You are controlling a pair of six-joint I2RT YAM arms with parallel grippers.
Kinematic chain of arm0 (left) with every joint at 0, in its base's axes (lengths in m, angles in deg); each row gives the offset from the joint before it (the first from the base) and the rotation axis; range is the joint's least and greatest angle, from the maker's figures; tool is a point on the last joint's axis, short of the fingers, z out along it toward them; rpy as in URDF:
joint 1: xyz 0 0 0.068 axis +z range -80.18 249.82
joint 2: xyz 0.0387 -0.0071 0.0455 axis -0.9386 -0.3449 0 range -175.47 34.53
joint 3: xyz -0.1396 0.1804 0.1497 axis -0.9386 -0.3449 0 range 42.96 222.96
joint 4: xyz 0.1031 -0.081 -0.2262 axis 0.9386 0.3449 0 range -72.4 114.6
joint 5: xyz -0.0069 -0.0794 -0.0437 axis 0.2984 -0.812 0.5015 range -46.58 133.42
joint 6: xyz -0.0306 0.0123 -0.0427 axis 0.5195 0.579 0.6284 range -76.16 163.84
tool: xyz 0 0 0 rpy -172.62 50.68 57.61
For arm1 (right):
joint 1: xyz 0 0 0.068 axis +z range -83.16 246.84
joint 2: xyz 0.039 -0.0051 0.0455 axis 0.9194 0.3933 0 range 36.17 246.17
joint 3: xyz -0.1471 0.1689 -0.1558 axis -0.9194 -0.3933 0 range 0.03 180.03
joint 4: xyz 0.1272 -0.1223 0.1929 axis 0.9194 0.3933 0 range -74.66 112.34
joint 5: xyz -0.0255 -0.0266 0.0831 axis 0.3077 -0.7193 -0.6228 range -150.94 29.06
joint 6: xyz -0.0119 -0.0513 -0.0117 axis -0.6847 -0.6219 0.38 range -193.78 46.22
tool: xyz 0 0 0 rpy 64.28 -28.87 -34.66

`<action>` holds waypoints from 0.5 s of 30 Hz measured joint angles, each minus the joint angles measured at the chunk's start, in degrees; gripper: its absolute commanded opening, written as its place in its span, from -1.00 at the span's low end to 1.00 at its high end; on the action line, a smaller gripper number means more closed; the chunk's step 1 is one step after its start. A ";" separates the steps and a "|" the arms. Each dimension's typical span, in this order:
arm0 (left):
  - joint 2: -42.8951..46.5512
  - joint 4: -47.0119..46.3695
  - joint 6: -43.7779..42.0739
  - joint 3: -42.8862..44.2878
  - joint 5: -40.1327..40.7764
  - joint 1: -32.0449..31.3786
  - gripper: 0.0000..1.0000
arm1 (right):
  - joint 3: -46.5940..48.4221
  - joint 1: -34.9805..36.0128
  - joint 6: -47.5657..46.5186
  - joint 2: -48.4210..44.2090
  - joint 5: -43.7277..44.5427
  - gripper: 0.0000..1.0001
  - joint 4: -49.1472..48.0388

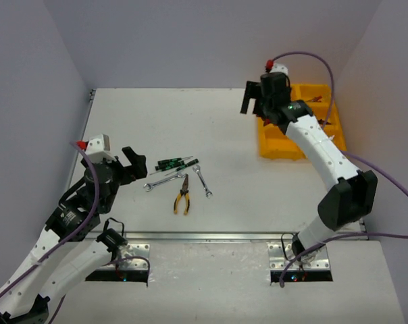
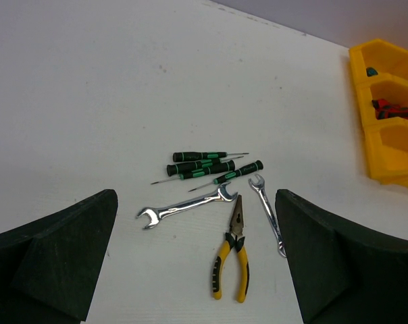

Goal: Sort the tools into containers

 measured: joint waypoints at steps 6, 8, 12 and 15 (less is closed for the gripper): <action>-0.69 0.74 0.81 0.00 2.89 0.18 1.00 | -17.48 23.49 3.34 -4.94 2.23 0.98 -1.21; -0.70 1.39 1.34 0.00 4.13 0.60 1.00 | -19.64 29.96 5.85 -2.77 4.03 0.98 -0.68; -0.16 2.18 2.13 0.00 5.63 1.81 1.00 | -20.45 41.60 12.01 2.26 6.96 0.89 -0.74; 0.60 2.27 2.28 0.00 6.19 1.95 1.00 | -20.50 46.28 16.25 5.48 8.38 0.82 -1.01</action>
